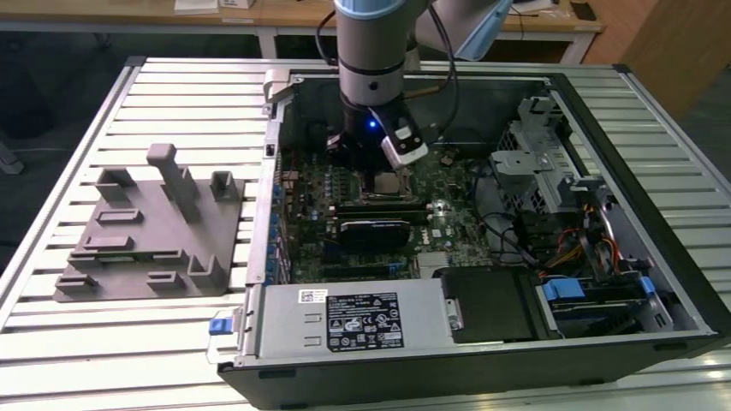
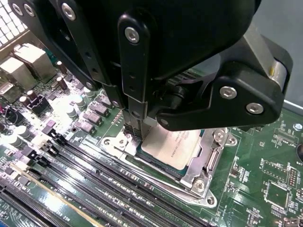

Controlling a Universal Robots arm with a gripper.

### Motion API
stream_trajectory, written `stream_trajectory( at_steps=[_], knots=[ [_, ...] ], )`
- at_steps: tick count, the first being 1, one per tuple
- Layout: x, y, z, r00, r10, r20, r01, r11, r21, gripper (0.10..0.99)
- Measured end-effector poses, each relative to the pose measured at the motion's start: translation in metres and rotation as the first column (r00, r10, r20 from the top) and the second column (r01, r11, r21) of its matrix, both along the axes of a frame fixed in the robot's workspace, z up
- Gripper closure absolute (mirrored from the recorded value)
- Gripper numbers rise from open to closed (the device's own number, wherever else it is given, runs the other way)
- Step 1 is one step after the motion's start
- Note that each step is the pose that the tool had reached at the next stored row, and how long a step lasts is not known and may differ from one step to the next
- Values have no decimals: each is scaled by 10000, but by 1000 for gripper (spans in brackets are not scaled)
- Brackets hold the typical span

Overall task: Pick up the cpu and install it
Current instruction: 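Close the cpu cover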

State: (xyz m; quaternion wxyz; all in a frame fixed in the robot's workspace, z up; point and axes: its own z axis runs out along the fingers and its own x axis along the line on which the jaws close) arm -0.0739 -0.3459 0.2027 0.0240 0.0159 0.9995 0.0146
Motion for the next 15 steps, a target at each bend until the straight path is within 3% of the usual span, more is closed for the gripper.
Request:
stream_trajectory(
  at_steps=[15],
  knots=[
    [-1, 0, -44, 10000, -1, -1, 1, 10000, -1, 980]
  ],
)
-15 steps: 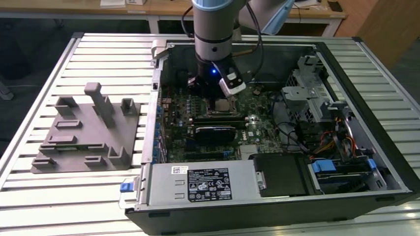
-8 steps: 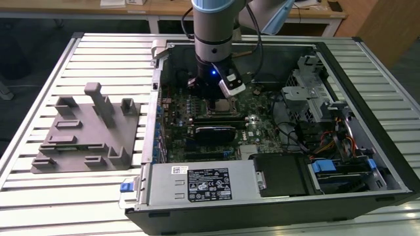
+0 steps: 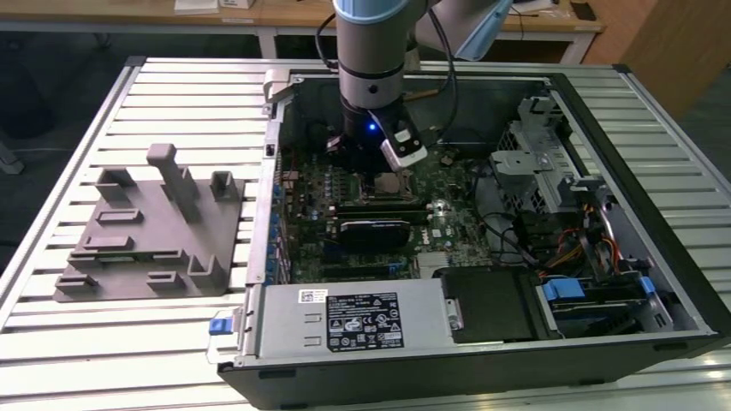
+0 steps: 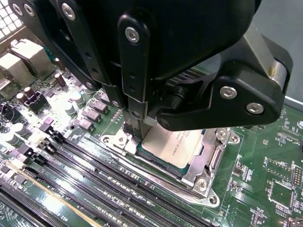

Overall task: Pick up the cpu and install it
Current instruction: 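Close the cpu cover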

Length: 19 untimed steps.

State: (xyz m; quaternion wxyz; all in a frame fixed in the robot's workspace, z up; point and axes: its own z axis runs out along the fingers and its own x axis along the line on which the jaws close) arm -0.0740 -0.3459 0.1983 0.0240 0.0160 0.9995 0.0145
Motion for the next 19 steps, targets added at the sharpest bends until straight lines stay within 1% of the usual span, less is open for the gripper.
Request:
stream_trajectory(
  at_steps=[5, 10, 13, 19],
  knots=[
    [0, 1, 0, 10000, 0, 1, 0, 10000, 2, 980],
    [0, 0, 27, 10000, 0, 1, 0, 10000, 2, 980],
    [0, 0, 58, 10000, 0, 2, 0, 10000, 1, 980],
    [0, 0, 162, 10000, 1, 9, -1, 10000, 1, 980]
  ],
)
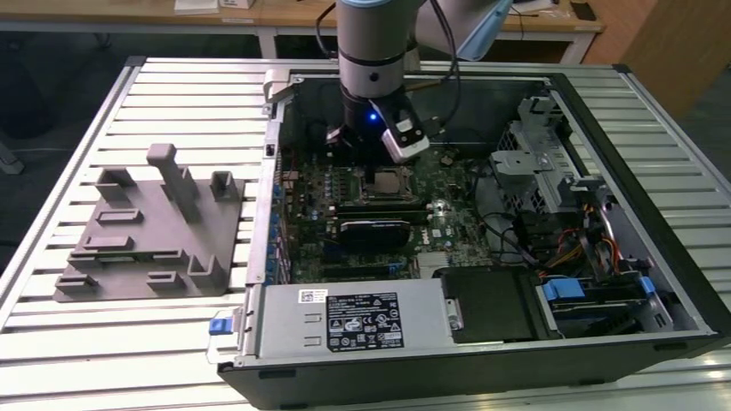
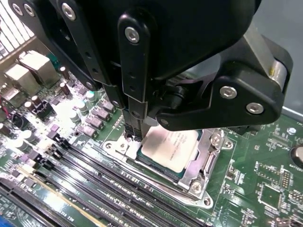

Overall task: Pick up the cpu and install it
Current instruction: 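Close the cpu cover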

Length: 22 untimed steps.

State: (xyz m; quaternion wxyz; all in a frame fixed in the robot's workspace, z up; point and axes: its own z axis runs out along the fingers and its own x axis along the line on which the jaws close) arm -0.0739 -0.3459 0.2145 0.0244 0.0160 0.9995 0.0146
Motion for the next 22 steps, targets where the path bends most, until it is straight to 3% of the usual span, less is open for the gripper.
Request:
stream_trajectory(
  at_steps=[5, 9, 20, 22],
  knots=[
    [0, 0, 77, 10000, -1, 13, 1, 10000, -1, 980],
    [4, 1, 79, 10000, -1, 16, 1, 10000, 1, 980],
    [262, 0, 79, 10000, -1, 14, 1, 10000, 0, 980],
    [276, -1, 79, 10000, -1, 14, 1, 10000, -1, 980]
  ],
)
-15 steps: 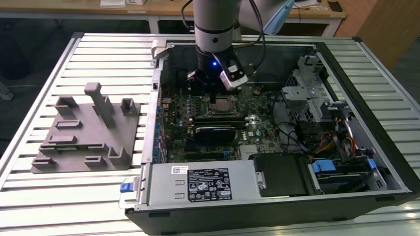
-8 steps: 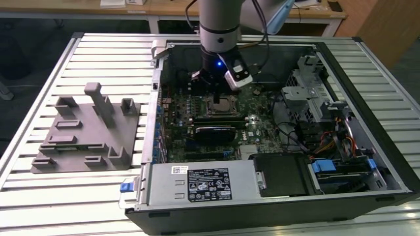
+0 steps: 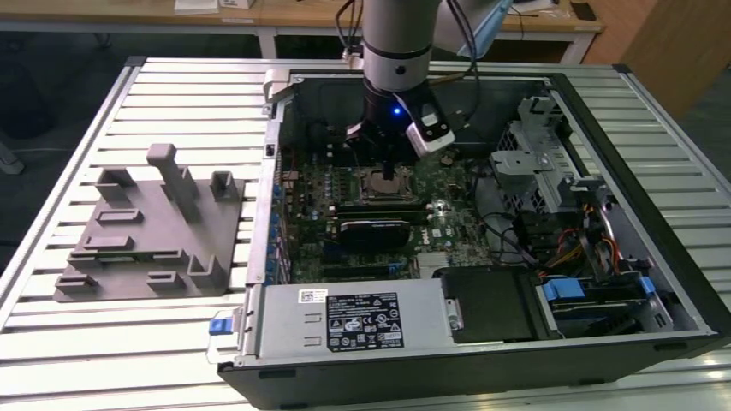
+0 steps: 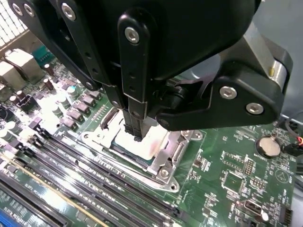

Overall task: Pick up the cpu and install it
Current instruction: 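Close the cpu cover, then install the first cpu locking lever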

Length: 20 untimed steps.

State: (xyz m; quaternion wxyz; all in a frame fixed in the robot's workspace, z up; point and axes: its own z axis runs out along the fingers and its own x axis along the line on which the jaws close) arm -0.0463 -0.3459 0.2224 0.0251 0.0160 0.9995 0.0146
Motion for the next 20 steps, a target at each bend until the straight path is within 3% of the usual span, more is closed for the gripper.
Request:
stream_trajectory(
  at_steps=[4, 10, 20],
  knots=[
    [1, 1, 25, 10000, -1, 0, 1, 10000, 1, 980],
    [1, 1, 134, 10000, -1, 0, 1, 10000, 0, 980],
    [1, 1, 152, 10000, -1, 0, 1, 10000, 1, 980]
  ],
)
